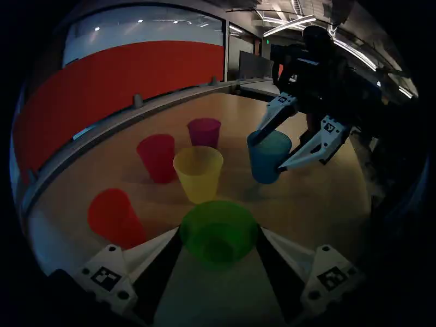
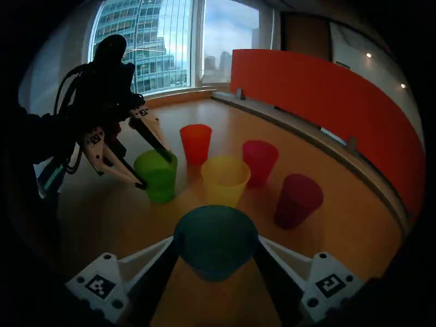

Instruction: Pour water

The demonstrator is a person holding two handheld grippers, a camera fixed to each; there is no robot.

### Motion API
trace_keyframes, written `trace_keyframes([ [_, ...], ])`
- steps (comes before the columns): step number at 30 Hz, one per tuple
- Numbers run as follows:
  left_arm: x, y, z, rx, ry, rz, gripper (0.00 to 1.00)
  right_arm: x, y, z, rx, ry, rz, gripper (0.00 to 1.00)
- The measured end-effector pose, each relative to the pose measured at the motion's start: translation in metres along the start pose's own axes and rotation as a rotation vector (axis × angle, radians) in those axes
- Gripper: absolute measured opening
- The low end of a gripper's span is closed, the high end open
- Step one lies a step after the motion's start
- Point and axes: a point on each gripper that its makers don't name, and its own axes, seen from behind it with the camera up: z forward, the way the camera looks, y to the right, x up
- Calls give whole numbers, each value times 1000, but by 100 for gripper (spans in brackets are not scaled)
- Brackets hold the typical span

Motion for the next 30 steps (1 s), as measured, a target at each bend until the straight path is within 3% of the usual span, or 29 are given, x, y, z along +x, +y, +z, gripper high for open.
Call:
trace_keyframes([
  [30, -5, 3, -9, -34, 8, -44, 94, -15, -3, 12, 1, -17, 20, 92],
])
